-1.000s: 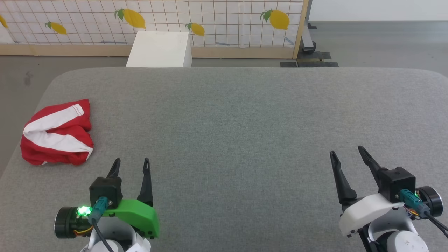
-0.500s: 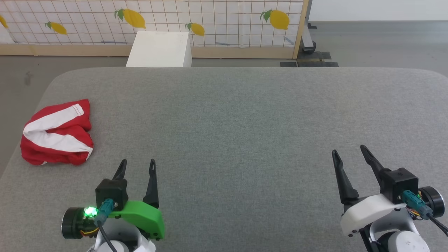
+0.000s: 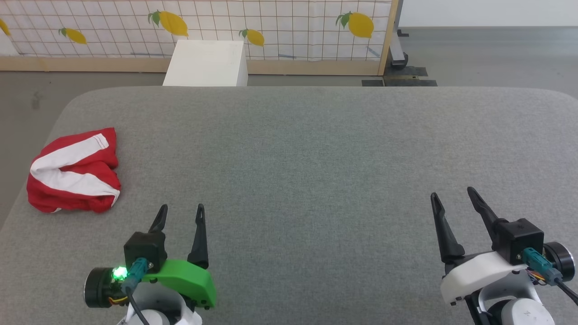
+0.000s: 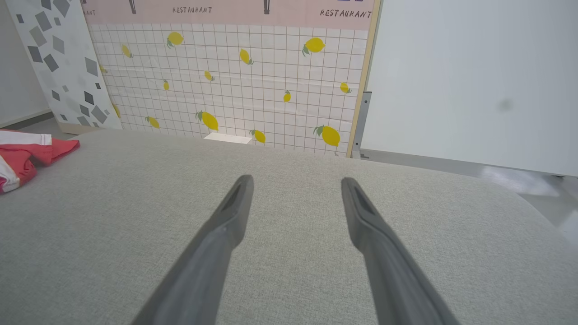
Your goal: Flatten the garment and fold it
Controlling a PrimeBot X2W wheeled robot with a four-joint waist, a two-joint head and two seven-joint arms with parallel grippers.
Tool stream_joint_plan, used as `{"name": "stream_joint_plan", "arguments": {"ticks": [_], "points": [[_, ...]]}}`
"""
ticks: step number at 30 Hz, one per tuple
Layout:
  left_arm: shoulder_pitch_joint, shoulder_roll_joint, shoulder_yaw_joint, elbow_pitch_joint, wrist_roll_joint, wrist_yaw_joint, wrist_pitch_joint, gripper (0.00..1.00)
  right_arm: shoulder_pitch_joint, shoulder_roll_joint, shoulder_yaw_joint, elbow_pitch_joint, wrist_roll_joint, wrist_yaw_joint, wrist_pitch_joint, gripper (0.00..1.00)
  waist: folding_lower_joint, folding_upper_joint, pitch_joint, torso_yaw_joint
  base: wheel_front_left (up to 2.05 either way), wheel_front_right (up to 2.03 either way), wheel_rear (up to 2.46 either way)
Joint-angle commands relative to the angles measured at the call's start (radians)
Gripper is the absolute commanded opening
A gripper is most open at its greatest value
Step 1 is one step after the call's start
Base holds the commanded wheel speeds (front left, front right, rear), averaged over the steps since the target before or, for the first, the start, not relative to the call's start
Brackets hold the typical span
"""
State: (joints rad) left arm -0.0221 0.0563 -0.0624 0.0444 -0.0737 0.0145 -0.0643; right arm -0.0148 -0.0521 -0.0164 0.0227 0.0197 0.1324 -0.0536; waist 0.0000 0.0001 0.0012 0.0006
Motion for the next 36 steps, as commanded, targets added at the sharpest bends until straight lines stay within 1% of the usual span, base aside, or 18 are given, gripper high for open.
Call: {"name": "stream_joint_plan", "arguments": {"ticks": [1, 36], "points": [[-0.017, 0.007, -0.005, 0.002, -0.012, 0.008, -0.01, 1.0, 0.002, 0.001, -0.003, 0.006, 0.009, 0.0, -0.013, 1.0, 0.0, -0.0001, 0.0, 0.001, 0.0, 0.0, 0.0], [-0.02, 0.044, -0.059, 0.022, -0.092, 0.052, -0.078, 1.0, 0.004, 0.001, -0.02, 0.041, 0.047, -0.001, -0.082, 1.0, 0.0, -0.0001, 0.001, 0.008, 0.0, 0.0, 0.0]]}}
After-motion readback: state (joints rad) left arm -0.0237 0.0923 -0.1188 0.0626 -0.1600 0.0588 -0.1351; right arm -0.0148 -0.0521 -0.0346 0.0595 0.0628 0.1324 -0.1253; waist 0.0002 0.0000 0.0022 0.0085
